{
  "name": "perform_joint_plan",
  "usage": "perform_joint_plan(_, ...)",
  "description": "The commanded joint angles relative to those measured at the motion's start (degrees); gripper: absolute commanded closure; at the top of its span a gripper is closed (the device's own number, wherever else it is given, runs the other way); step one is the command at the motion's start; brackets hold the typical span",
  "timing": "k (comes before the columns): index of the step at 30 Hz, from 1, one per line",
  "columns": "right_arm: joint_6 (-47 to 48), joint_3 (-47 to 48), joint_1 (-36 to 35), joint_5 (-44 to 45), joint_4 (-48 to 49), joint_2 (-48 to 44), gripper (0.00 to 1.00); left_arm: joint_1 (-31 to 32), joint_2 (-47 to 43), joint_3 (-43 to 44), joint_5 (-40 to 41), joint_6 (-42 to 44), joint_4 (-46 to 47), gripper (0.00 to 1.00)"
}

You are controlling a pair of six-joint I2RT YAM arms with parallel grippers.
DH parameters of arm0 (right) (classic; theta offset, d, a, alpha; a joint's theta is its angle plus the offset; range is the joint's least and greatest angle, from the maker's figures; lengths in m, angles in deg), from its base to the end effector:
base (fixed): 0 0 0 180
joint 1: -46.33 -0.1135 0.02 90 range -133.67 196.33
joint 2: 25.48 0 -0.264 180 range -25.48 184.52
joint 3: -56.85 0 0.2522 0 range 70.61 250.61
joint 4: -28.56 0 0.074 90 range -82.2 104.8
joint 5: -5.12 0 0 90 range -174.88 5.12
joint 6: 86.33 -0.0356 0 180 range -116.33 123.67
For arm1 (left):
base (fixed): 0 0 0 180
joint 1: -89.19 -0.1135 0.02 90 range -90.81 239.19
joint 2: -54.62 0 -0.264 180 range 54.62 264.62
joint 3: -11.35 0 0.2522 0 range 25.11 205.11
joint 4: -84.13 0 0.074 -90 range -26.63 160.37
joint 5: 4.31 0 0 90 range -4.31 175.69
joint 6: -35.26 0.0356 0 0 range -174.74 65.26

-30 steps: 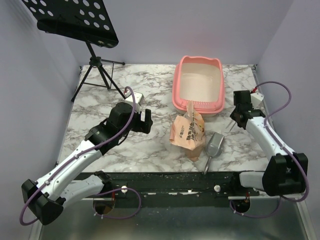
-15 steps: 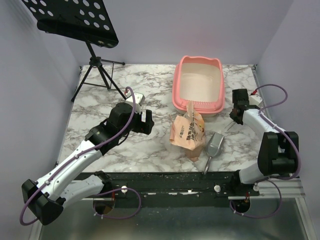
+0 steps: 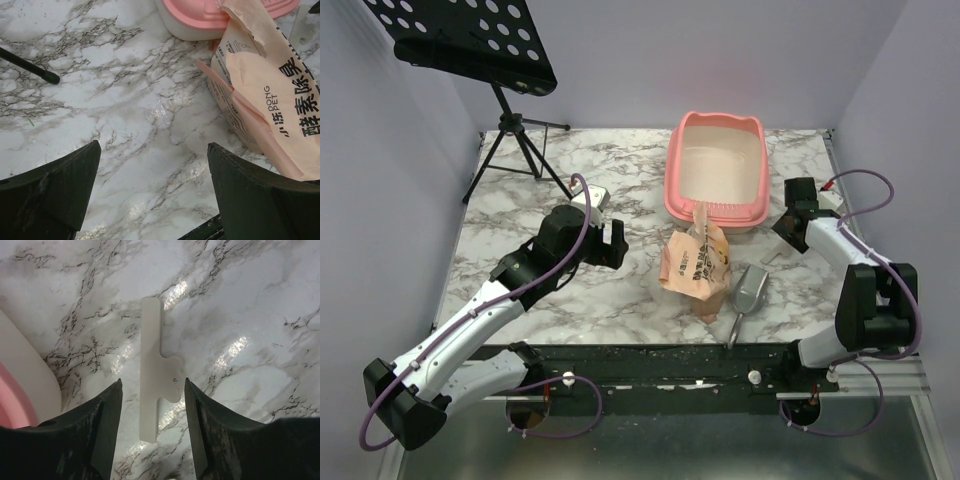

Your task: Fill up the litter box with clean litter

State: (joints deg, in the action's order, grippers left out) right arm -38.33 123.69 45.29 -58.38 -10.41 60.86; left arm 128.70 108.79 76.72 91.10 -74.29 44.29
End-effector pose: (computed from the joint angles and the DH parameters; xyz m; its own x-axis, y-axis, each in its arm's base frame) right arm 0.2965 -0.0105 0.2025 -0.4881 0.5901 -0.6431 0.7316 0.6785 0.0673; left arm 0.1633 -0.1303 0.3241 -0.5391 0.0127 -0.8422 0.4130 0.8754 -0.2511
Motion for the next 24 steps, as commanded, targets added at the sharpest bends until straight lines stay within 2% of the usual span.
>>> perform_joint_plan(1, 2.00, 2.11, 0.07, -3.46, -1.24, -4.33, 0.39, 0.22, 0.23, -0.38, -1.19, -0.05, 0.42, 0.04)
perform_joint_plan(6, 11.48, 7.29, -6.67, -13.13, -2.37, -9.61, 0.37, 0.22, 1.46, 0.06, -1.37, 0.30, -0.02, 0.04)
perform_joint_plan(9, 14.13, 12.04, -13.44, -14.80, -6.68, -9.62, 0.34, 0.13, 1.29, -0.11, -0.49, 0.30, 0.07, 0.04)
perform_joint_plan(14, 15.54, 15.65, -20.04, -21.58, -9.50, -9.27, 0.31, 0.22, 1.55, -0.02, 0.65, 0.48, -0.28, 0.04)
perform_joint_plan(20, 22.29, 19.86, -25.50, -23.16, -13.98, -7.77, 0.29, 0.22, 1.29, -0.11, 1.10, 0.65, -0.37, 0.04)
perform_joint_plan(24, 25.47, 22.59, -26.73, -28.67, -17.32, -6.54, 0.25, 0.13, 1.11, -0.11, 0.83, 0.74, -0.11, 0.04)
